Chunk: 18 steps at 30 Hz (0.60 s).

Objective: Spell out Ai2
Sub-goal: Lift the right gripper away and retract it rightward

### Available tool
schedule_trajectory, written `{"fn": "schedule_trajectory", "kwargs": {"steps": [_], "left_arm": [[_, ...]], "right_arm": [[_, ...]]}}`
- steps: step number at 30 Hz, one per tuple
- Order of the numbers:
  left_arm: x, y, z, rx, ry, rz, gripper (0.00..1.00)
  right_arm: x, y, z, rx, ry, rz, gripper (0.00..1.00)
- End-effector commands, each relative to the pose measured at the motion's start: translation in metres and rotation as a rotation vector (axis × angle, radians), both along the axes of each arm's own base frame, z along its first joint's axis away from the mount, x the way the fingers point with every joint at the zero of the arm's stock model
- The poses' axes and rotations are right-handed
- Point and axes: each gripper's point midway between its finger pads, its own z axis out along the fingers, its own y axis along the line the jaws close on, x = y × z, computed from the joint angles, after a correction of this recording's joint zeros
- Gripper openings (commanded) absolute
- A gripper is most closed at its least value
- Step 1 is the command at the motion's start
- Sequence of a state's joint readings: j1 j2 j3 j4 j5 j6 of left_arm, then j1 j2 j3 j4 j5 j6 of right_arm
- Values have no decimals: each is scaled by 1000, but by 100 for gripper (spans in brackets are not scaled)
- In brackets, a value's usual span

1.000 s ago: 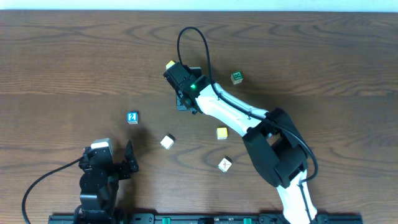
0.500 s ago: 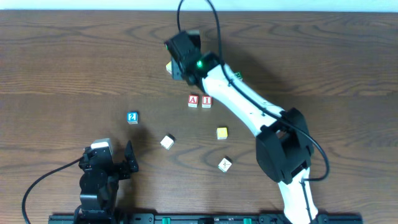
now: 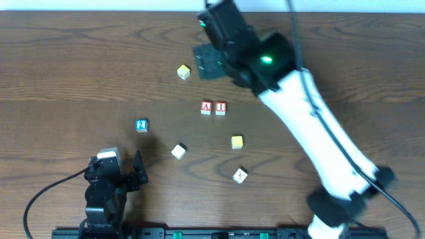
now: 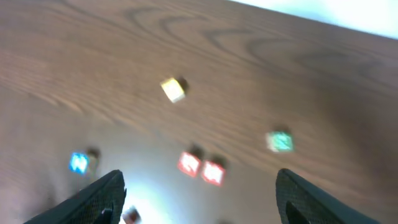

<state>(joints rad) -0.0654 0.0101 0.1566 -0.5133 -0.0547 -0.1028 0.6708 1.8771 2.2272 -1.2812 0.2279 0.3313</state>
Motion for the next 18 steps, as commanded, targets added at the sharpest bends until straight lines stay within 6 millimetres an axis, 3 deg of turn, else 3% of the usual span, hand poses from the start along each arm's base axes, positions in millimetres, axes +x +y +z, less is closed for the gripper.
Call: {"fn": "schedule_trajectory", "kwargs": {"steps": [1,6,13,18], "left_arm": [[1,6,-3,46,1,16,95],[-1,30,1,132,-6,131,95],[1,29,5,128,-26,129,95],[2,23,5,84,-32,110,95]], "right_arm": [[-14,-42,22,-120,-58,-60,77],[-46,-82,12,-206,-27,-121,80],[-100,-125,-19,-244,-29,-75,82],[-124,-147,-35,-187,-94,-91,98]]}}
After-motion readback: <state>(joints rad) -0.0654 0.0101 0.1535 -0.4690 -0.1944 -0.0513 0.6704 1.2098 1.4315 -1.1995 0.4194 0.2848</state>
